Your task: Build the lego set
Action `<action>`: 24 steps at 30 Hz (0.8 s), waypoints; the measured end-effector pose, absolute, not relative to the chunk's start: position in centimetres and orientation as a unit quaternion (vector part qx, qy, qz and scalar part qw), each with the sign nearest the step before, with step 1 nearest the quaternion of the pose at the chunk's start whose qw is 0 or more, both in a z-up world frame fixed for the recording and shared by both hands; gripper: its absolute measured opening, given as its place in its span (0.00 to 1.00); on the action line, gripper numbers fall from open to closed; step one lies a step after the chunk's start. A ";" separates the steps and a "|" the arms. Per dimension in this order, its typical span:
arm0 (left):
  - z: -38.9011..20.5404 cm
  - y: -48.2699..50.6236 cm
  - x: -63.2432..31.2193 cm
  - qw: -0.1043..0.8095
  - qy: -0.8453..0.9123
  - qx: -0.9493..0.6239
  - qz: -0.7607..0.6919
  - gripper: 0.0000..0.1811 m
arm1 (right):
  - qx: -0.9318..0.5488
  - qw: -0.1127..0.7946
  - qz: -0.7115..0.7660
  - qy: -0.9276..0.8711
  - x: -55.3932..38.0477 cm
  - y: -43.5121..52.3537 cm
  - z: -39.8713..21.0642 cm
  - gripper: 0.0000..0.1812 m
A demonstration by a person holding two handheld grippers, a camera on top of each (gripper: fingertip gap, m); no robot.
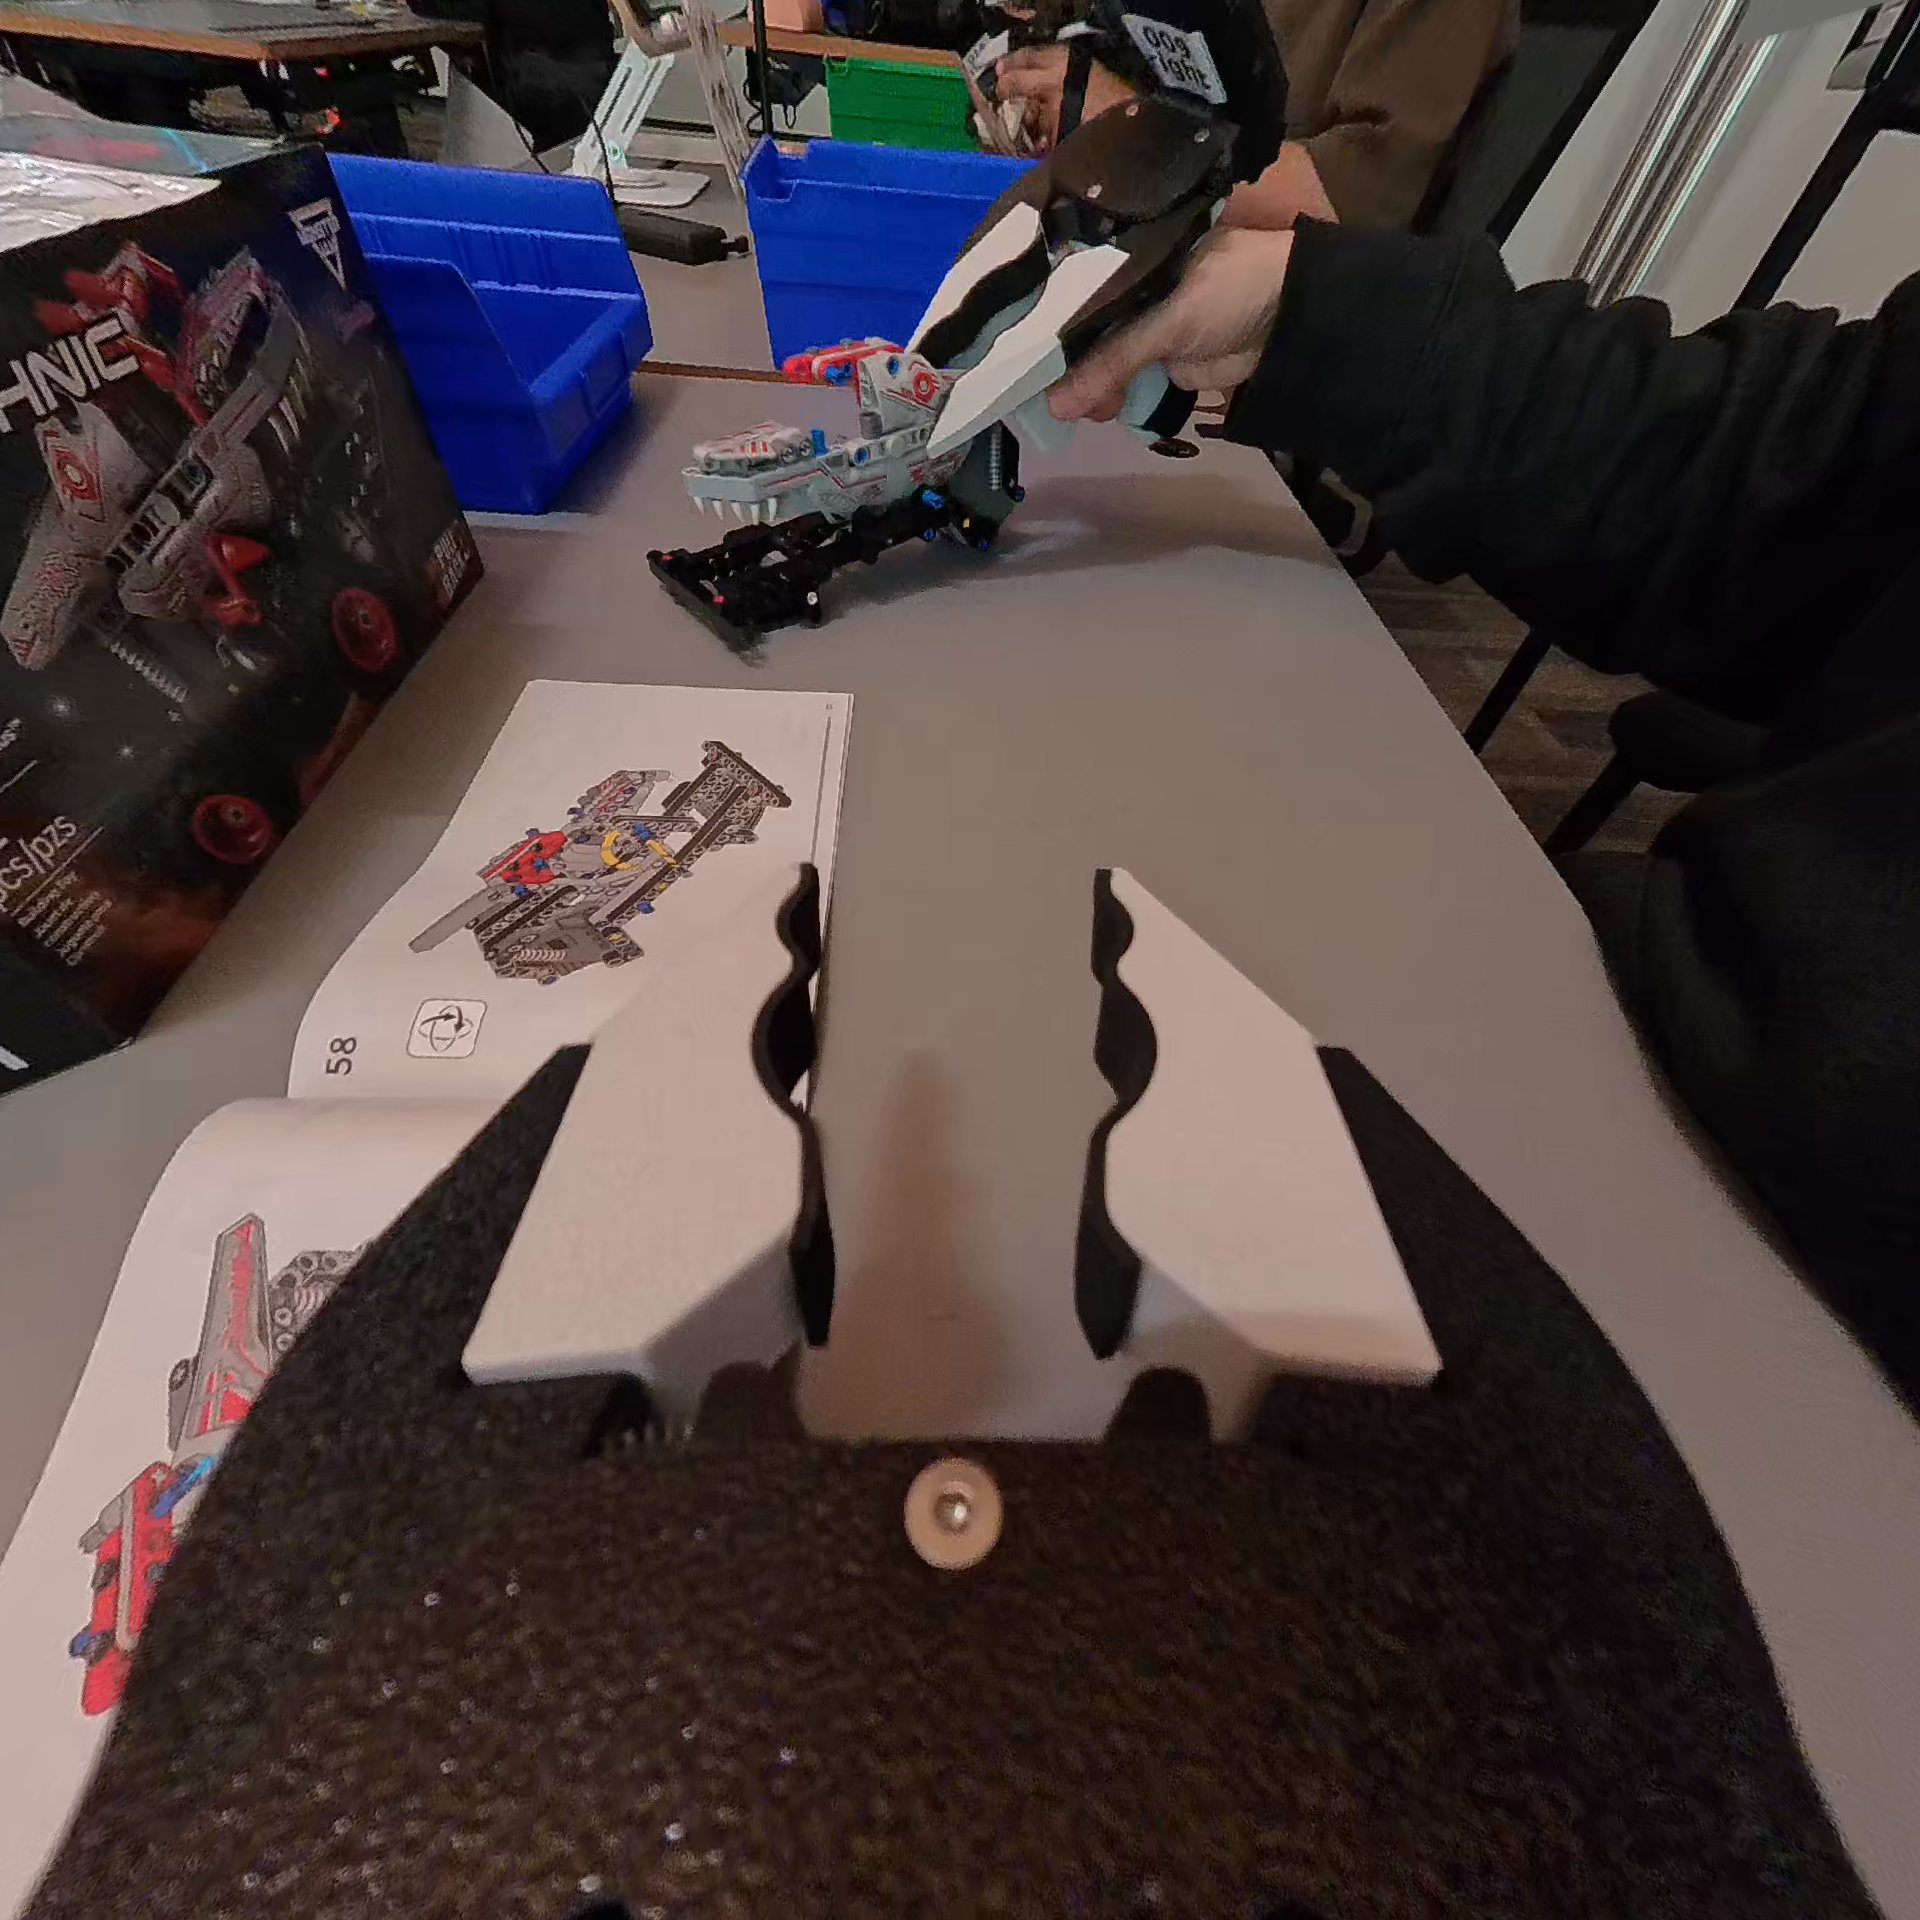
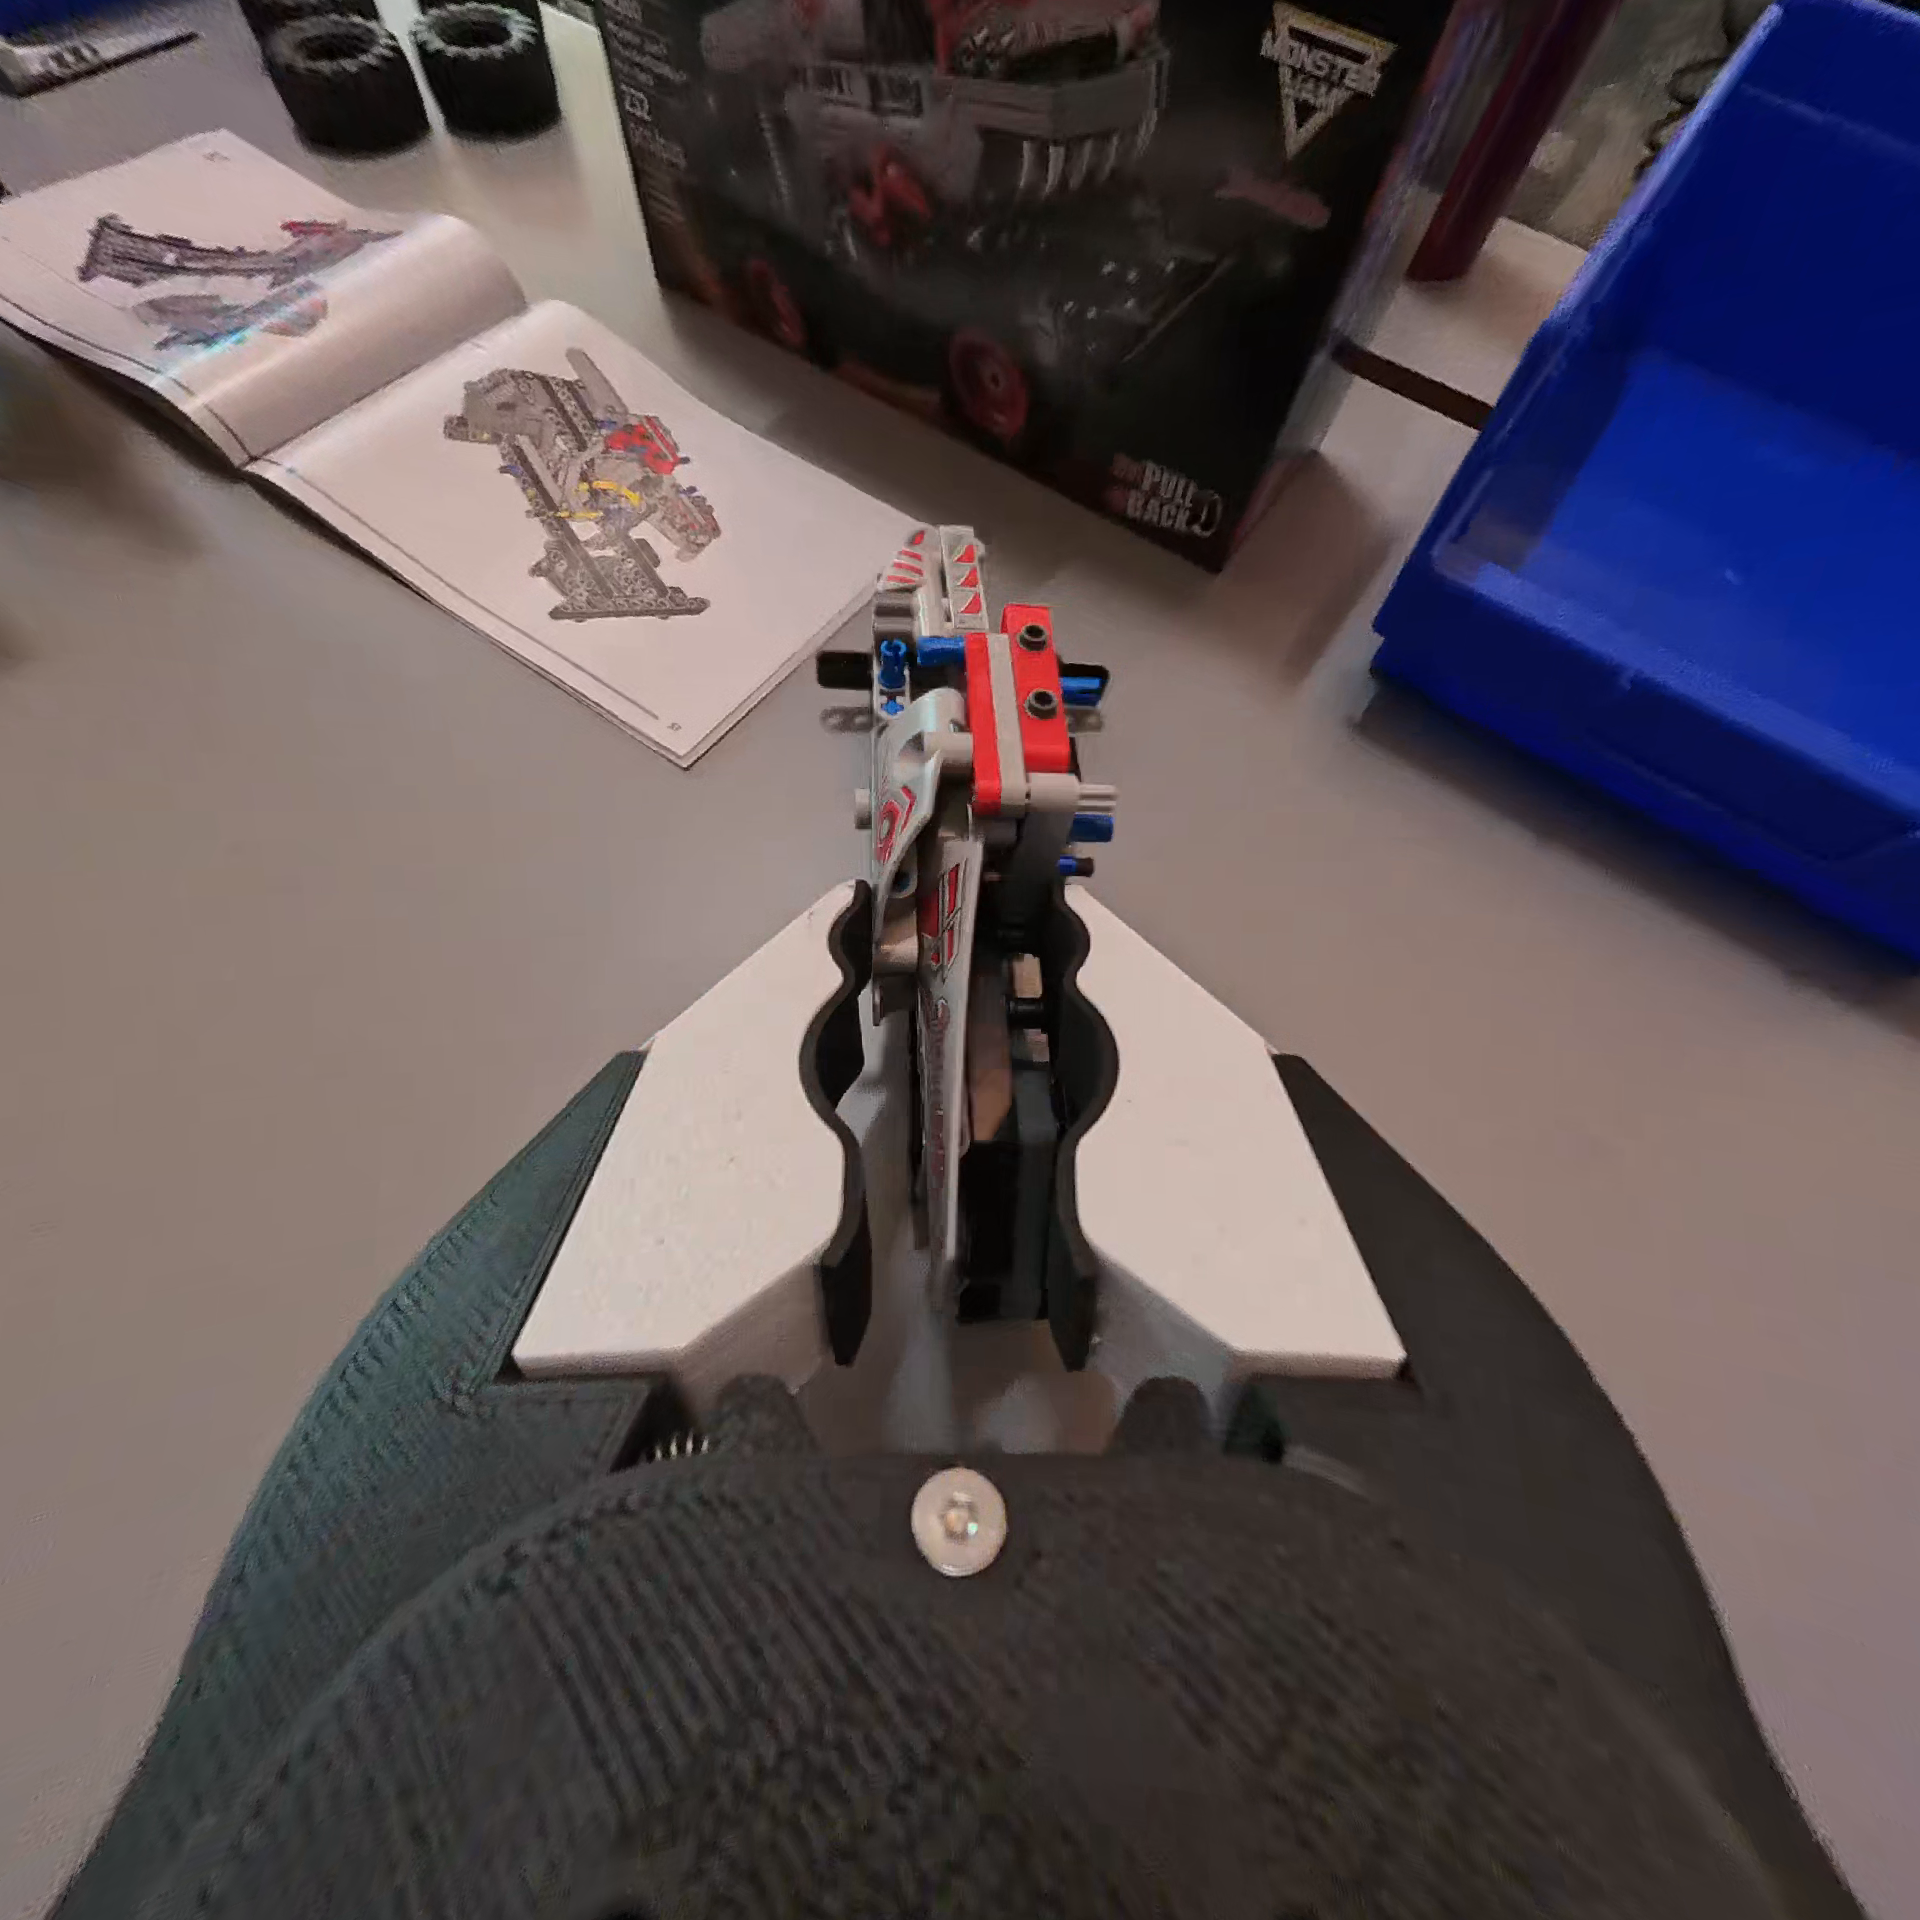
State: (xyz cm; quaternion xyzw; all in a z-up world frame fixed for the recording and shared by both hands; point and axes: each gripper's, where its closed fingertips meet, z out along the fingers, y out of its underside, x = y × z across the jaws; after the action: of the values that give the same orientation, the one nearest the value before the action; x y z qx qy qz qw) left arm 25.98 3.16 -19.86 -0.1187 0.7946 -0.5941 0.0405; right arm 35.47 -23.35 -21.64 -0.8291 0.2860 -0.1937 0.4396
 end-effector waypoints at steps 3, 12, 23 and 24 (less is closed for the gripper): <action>-20.0 3.1 26.0 0.036 0.794 -0.121 -0.595 0.27 | -0.819 0.455 -0.196 0.291 35.5 -23.7 -21.4 0.21; -20.3 3.2 26.3 0.035 0.795 -0.125 -0.593 0.27 | -0.809 0.478 -0.196 0.280 32.4 -25.8 -19.3 0.19; -20.8 3.1 26.2 0.040 0.803 -0.121 -0.582 0.27 | -0.811 0.463 -0.232 0.273 33.8 -26.2 -19.6 0.05; -20.7 3.2 26.3 0.042 0.803 -0.124 -0.581 0.27 | -0.809 0.466 -0.229 0.276 33.8 -26.2 -19.4 0.07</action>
State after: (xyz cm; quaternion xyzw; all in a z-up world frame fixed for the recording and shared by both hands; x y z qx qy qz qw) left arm 26.32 3.20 -20.72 -0.1236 0.8030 -0.5814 0.0425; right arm 33.76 -26.22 -19.42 -0.8088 0.2761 -0.2293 0.4660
